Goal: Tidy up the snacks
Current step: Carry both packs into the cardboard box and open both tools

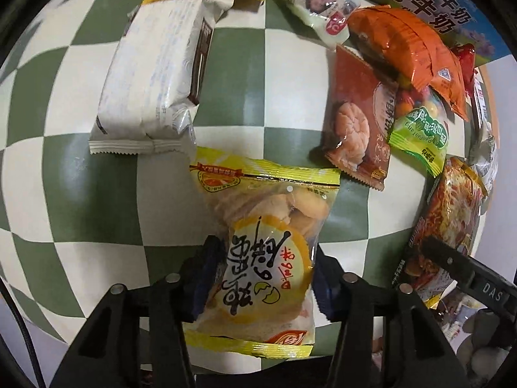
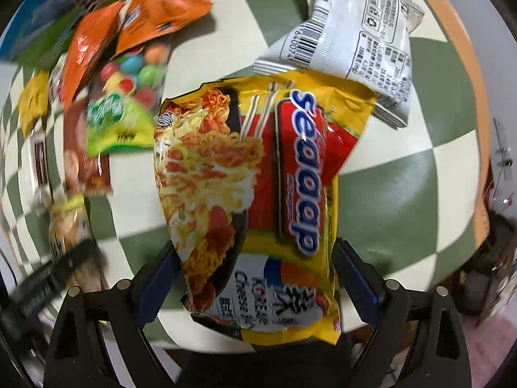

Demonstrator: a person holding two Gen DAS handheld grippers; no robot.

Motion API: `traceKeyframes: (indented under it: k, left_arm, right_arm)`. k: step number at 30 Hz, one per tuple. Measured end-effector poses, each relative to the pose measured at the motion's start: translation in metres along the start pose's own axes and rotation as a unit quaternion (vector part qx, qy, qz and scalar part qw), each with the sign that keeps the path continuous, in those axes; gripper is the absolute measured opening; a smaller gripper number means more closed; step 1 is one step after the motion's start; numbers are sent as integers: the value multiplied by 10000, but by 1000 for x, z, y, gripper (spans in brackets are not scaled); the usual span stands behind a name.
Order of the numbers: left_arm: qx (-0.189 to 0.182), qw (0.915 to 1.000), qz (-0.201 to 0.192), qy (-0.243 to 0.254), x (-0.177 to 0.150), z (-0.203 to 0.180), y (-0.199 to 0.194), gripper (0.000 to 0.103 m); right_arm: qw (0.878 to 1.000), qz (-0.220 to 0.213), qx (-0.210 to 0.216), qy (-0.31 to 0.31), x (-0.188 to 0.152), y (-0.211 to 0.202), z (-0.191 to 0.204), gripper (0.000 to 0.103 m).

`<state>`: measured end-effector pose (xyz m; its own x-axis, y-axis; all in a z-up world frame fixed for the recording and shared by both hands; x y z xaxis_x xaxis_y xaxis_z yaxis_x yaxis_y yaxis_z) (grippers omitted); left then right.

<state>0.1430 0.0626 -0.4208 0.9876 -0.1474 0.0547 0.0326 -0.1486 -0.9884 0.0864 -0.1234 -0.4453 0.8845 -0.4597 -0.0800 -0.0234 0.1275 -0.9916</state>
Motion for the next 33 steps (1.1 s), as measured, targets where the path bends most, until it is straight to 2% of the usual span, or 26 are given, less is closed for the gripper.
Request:
traceKeyframes:
  k: [2,3,4,8,9,11,13,17,22,24,29,33]
  left_arm:
    - [209,9997,-109,9,-7,-9,-7,43]
    - [278,9995,-126,12,-11,-14,-9,43]
    - [311,9994,-147,-9,-16,-17,-12,42]
    - [309,9991,-275,-86,-40,-40,-18,39]
    - [313,9990,-299,-82,-45,-43,-23,38]
    - [283,9989,-375,-69,-57,-52,-35,38]
    - [279,9985,-477,-47,-60,-60,-54,38]
    - [93,9974,-710,-100,-63,-77,-89,38]
    - [-265,9925,-1196,-1,-14,-87,-167,37]
    - [-431,9897,-1368,37,24,-92,-185,37]
    - [-676,9822,-1748,106,116,-94,-222,38]
    - [-573,9803,-1893,14,195,-84,-232,38]
  right_arm:
    - [10000,-49,47,-45,2,1,5,91]
    - [9999,-69,93,-111,7,7,0,86]
    - [9996,-103,130,-209,16,7,-2,86]
    - [9976,-196,244,-617,-10,-7,-1,85]
    - [9972,-196,289,-659,-16,-13,-3,85]
    - [9963,-164,437,-720,-21,-31,-32,85]
    - [9952,-131,609,-759,-33,-40,-39,85]
    - [9908,-144,948,-951,-43,-84,-46,85]
    - [9814,-375,1529,-1096,-16,-142,-50,85]
    - [9765,-501,1744,-1164,-4,-173,-46,85]
    - [9594,-1051,2185,-1440,65,-253,-13,85]
    - [9504,-1508,2134,-1686,129,-289,20,85]
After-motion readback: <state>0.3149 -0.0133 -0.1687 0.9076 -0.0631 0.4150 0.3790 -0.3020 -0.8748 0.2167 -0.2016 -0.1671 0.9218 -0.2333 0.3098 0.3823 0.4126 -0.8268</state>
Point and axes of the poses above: each gripper's, at about its wrist camera, not at the fingertips, and y roughly the way its jaws point, z to its left, x to its top, the point moved 7 cm from there along y, roughly the way its jaws point, and after that the axes turned 15 degrees about y, right-handed, at the moved point
